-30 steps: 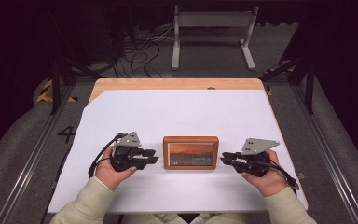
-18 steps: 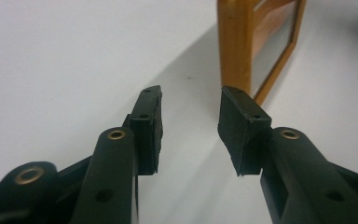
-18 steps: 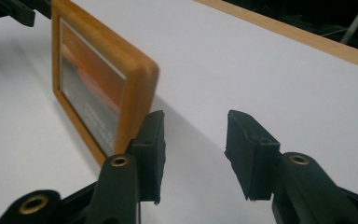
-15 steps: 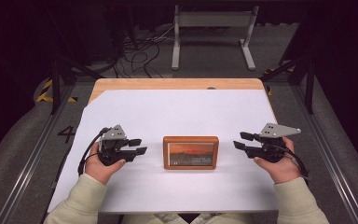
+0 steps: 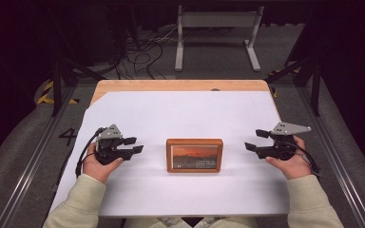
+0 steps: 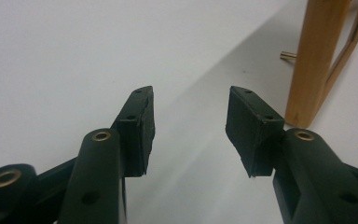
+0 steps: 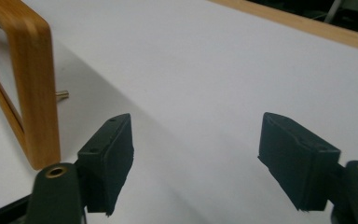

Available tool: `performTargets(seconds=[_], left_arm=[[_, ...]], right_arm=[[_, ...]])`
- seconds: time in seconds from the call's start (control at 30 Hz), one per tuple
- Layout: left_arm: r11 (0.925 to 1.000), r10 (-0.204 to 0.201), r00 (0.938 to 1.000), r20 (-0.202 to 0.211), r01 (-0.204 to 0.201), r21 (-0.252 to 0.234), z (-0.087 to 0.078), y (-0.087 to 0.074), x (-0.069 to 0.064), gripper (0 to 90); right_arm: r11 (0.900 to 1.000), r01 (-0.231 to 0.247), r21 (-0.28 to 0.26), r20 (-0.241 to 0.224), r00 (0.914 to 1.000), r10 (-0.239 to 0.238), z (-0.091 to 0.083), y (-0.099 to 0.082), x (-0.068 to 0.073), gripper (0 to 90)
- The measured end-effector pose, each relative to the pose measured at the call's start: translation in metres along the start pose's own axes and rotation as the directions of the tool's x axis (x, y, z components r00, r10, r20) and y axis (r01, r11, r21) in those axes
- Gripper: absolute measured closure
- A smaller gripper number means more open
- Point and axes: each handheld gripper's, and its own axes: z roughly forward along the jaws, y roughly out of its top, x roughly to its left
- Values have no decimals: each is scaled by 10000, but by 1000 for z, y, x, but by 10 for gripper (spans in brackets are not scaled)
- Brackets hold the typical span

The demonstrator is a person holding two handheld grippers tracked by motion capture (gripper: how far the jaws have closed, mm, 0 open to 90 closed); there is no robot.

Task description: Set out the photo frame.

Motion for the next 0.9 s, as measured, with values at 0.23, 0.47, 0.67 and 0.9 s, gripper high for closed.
performTargets(seconds=[0.23, 0.47, 0.67, 0.9], left_arm=[[9999, -135, 9999, 95, 135, 1, 2, -3, 4, 519], [9998, -202, 9997, 142, 201, 48, 5, -5, 8, 515], [9996, -205, 9996, 180, 202, 177, 8, -5, 7, 507], [9987, -357, 9993, 62, 354, 368, 10, -7, 9, 461]], right_arm=[[9990, -289, 354, -190, 9994, 296, 12, -23, -12, 153], [9938, 46, 1110, -509, 9987, 11, 24, -34, -6, 146], [9879, 32, 1550, -397, 9992, 30, 28, -37, -2, 142], [9883, -188, 1512, -137, 9997, 211, 28, -34, 1, 142]])
